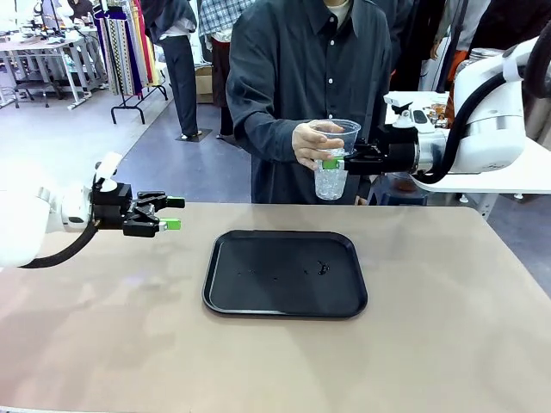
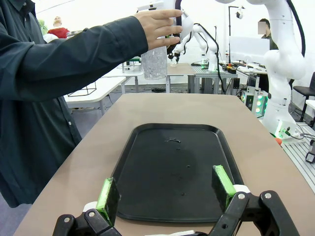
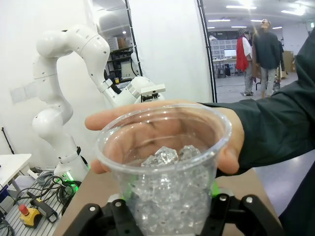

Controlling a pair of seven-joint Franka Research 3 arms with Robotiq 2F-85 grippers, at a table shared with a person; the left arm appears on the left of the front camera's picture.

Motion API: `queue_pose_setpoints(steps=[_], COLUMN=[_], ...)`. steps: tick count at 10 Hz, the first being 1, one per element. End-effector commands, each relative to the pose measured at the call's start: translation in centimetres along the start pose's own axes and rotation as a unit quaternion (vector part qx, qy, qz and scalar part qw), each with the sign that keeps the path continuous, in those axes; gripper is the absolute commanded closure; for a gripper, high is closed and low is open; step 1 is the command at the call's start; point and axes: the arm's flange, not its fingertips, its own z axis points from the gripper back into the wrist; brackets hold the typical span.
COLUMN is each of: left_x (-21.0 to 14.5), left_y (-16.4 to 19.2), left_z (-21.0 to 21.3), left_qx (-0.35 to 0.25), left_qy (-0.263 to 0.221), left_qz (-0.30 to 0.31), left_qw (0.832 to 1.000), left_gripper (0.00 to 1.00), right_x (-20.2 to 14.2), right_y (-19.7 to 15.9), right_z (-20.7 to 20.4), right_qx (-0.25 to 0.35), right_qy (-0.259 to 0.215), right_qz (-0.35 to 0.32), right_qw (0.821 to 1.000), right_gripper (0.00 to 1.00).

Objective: Pour the drink into the iced cup.
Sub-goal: Open the gripper to release the iced cup you were holding.

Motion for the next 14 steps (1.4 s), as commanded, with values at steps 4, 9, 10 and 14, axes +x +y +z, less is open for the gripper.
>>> queue_pose_setpoints(steps=[4, 9, 10, 14], left_x=[0.1, 0.1, 0.1, 0.1], left_y=[0.1, 0.1, 0.1, 0.1], left_z=[-0.1, -0.1, -0.1, -0.1], left_qx=[0.001, 0.001, 0.001, 0.001], left_qy=[0.003, 0.003, 0.003, 0.003], left_qz=[0.000, 0.000, 0.000, 0.000], left_qw=[1.000, 1.000, 1.000, 1.000], left_gripper=[0.00, 0.00, 0.00, 0.00], right_x=[0.5, -1.2, -2.0, -6.7], right_y=[0.2, 0.3, 0.5, 2.3], right_z=[-0.1, 3.0, 4.0, 8.4], right_qx=[-0.001, 0.002, -0.001, -0.021], right_qy=[-0.004, -0.009, -0.009, 0.010], right_qz=[0.009, -0.011, -0.012, 0.023], right_qw=[1.000, 1.000, 1.000, 0.999], right_gripper=[0.35, 0.00, 0.00, 0.00])
